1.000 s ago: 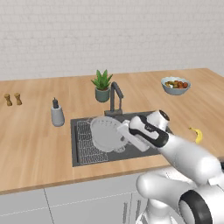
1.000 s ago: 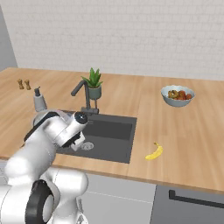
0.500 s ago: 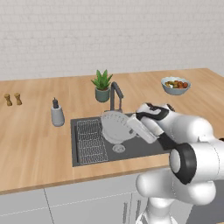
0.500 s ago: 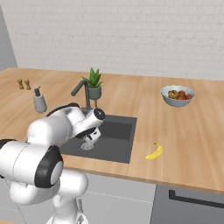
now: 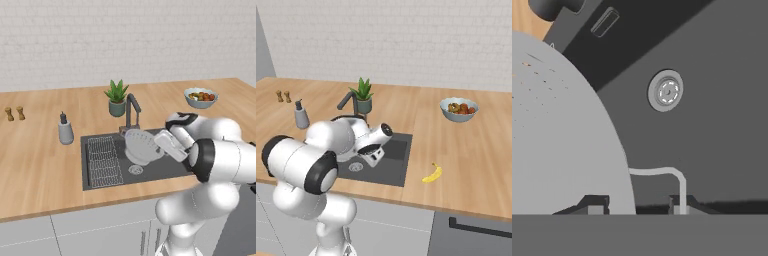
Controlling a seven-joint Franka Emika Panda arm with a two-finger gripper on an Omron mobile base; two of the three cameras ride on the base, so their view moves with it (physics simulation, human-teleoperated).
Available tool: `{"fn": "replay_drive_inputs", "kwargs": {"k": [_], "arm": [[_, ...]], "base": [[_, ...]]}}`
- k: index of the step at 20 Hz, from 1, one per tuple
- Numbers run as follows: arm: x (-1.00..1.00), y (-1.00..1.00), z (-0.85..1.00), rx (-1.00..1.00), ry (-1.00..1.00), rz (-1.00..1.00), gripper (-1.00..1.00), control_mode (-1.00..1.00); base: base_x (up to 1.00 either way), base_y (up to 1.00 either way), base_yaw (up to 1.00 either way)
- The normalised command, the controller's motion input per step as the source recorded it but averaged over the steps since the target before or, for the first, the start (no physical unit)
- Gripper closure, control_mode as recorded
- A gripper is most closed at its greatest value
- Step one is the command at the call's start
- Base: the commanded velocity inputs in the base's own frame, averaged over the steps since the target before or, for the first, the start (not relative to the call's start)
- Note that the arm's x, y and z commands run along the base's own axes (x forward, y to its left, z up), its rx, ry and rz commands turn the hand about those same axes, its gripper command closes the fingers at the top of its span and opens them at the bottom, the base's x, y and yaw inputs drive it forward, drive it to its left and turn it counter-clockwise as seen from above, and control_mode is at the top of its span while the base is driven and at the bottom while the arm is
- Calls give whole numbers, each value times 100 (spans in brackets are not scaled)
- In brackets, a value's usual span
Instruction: Put the colander in the sink, put the banana in the colander, and turn on the sink faucet and pour water over the colander.
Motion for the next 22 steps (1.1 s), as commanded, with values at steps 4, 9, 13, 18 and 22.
{"fn": "replay_drive_inputs", "kwargs": {"k": [4,9,13,18,22], "arm": [[0,-18,-29,0,1,2,100,-100],[0,-6,-26,-3,0,0,100,-100],[0,0,-26,-13,0,0,100,-100],[2,0,-28,-19,0,0,100,-100],[11,0,-27,-14,0,0,100,-100]], "base": [[0,0,0],[0,0,0],[0,0,0],[0,0,0],[0,0,0]]}}
